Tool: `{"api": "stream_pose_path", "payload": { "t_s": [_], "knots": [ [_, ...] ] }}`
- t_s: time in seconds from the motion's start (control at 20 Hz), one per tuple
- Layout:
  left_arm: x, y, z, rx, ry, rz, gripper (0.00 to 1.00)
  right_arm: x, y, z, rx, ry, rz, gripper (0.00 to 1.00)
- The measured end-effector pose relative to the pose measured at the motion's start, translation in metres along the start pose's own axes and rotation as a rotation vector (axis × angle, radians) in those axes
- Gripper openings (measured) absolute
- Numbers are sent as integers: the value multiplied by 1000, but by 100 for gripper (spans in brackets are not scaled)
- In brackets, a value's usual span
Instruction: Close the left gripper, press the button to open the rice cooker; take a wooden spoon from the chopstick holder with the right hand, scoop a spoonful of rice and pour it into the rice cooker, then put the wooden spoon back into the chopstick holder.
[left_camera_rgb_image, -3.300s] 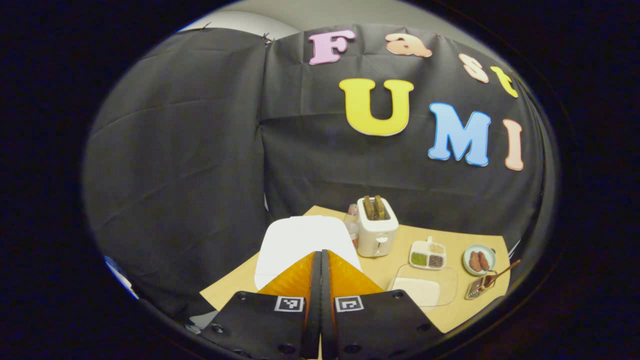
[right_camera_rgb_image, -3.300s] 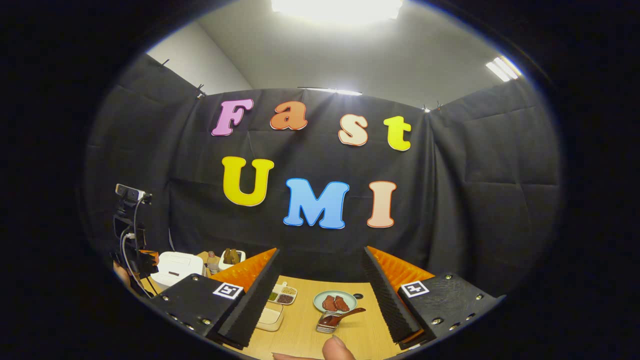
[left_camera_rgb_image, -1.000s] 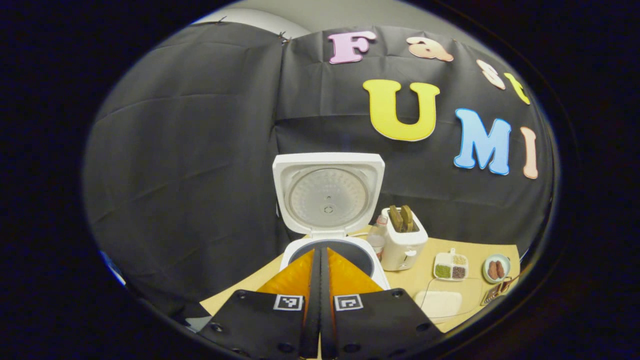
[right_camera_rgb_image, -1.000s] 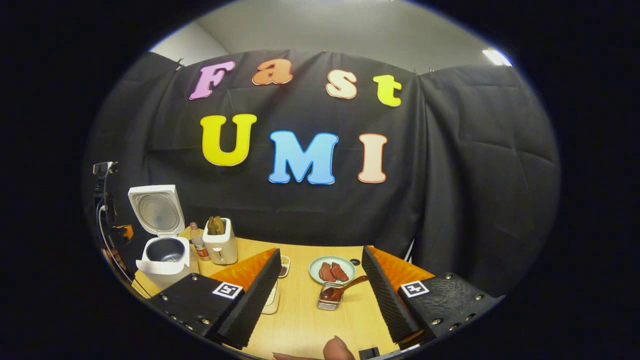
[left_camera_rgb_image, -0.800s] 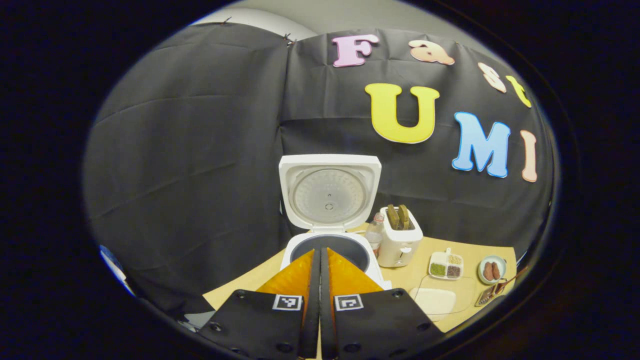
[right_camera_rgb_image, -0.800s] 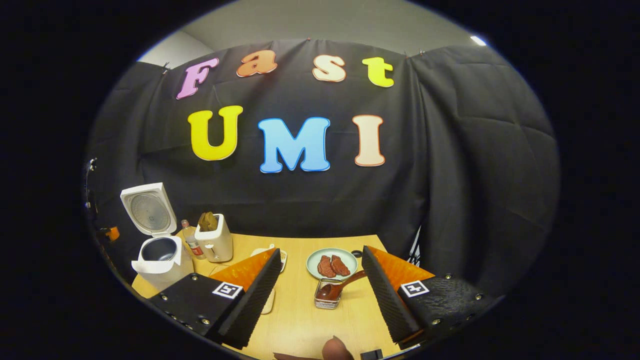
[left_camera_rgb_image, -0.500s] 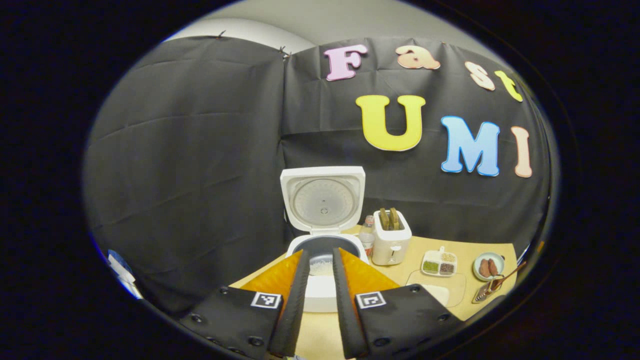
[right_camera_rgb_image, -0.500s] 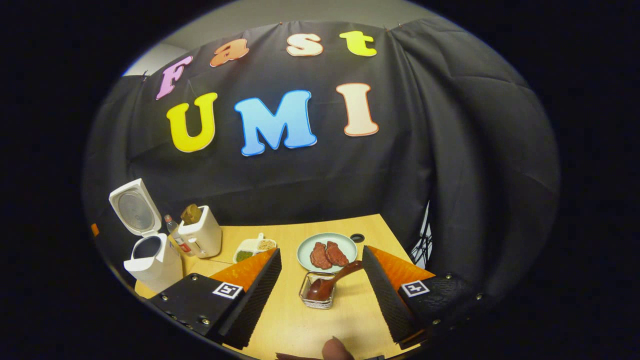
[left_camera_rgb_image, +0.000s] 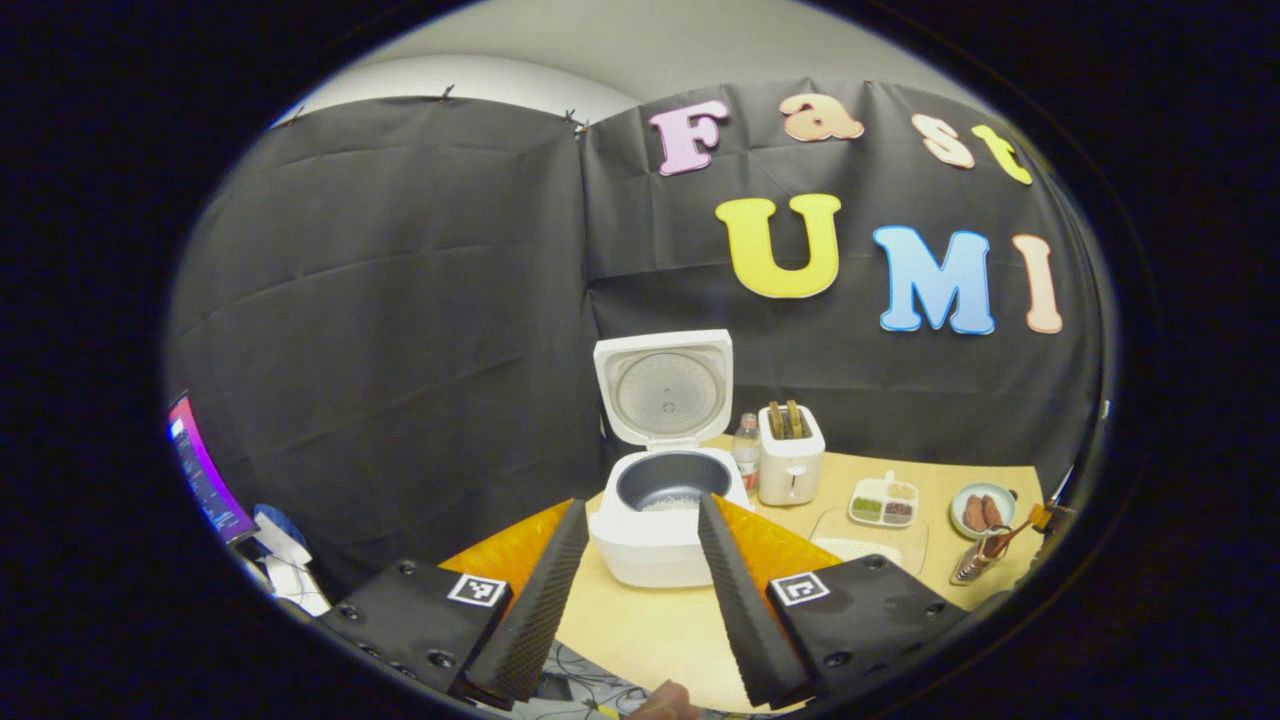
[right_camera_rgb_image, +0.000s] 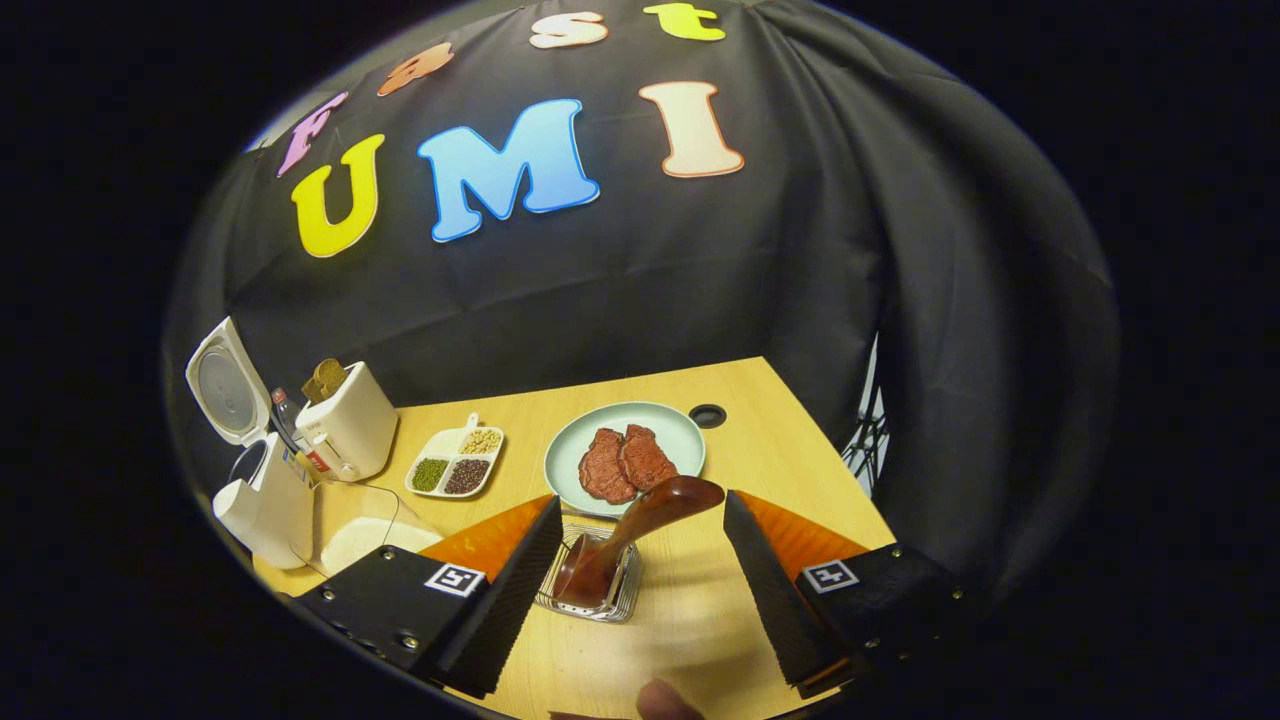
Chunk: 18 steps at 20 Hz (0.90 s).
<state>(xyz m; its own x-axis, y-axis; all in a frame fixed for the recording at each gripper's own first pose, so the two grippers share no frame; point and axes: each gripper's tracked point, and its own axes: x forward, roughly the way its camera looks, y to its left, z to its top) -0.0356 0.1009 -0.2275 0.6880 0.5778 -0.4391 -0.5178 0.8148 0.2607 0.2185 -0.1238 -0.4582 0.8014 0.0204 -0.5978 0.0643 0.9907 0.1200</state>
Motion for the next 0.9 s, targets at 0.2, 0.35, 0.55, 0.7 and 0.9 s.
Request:
{"api": "stream_pose_path", "payload": {
  "t_s": [0.2,0.35,0.55,0.7,0.9],
  "knots": [
    [-17,-5,-4,14,6,-11,99,27,13,-14,79,66,73,92],
    [-24,1,-7,19,9,4,97,36,22,-11,130,72,101,73],
    [-31,9,-14,10,31,19,97,42,23,-17,148,88,89,23],
    [-35,12,-13,17,25,23,97,43,25,-17,177,99,100,15],
    [-35,14,-9,5,9,8,97,28,27,-10,172,93,89,11]
  ]
}}
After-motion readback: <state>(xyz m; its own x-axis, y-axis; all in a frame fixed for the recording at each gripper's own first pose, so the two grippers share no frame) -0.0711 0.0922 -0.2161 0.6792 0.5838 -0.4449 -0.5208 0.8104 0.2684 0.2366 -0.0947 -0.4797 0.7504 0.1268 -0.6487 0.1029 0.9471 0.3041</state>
